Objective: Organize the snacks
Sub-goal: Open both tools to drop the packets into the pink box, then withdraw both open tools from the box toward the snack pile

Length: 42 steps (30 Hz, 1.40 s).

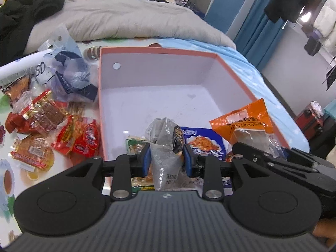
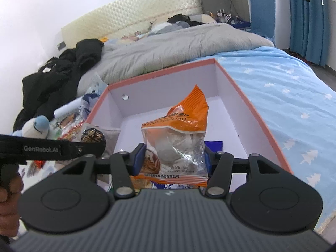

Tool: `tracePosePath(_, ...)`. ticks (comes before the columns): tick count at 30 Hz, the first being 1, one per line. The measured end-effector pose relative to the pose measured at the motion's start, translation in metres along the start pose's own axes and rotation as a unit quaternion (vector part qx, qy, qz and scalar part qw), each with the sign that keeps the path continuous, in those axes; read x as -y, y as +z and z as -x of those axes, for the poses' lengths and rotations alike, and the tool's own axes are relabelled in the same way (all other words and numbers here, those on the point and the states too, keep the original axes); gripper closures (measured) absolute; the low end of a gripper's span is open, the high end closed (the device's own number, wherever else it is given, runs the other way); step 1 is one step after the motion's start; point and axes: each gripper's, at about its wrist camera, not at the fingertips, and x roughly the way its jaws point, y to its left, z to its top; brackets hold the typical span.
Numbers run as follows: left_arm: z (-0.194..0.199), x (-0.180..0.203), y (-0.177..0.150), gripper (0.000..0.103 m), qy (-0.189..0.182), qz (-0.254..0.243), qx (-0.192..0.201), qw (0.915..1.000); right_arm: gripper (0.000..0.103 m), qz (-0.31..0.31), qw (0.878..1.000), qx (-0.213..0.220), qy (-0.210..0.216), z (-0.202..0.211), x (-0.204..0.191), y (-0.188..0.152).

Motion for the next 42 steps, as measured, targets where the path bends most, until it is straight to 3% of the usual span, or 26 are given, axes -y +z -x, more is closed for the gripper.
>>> tracePosePath(2,0.002,-0.001,-0.003,0.065,0.002,-0.001,0.001,1.0000,0.046,-0.002,1.000,-0.003,0.003,-0.004,-0.001,-0.001)
tracePosePath(4,0.007,-0.003,-0.004,0.055,0.001,0.001,0.008,1.0000,0.045,-0.004,1.000,-0.004,0.005,-0.005,-0.002,0.000)
tracePosePath(7,0.021,-0.003,-0.005,0.053,0.009,0.002,0.023,0.9997,0.044,-0.010,1.000,-0.012,0.005,-0.006,-0.003,0.001)
tracePosePath(10,0.035,-0.004,-0.007,0.053,0.006,0.006,0.031,0.9995,0.031,-0.009,1.000,-0.012,0.002,-0.002,-0.007,0.000)
tracePosePath(30,0.179,-0.015,-0.067,0.049,0.014,-0.008,0.095,0.9953,0.032,-0.006,0.999,0.041,0.035,0.102,-0.067,-0.029)
tracePosePath(42,0.231,-0.037,-0.101,0.049,0.043,0.023,0.105,0.9933,0.032,0.011,0.997,0.043,0.060,0.131,-0.095,-0.045)
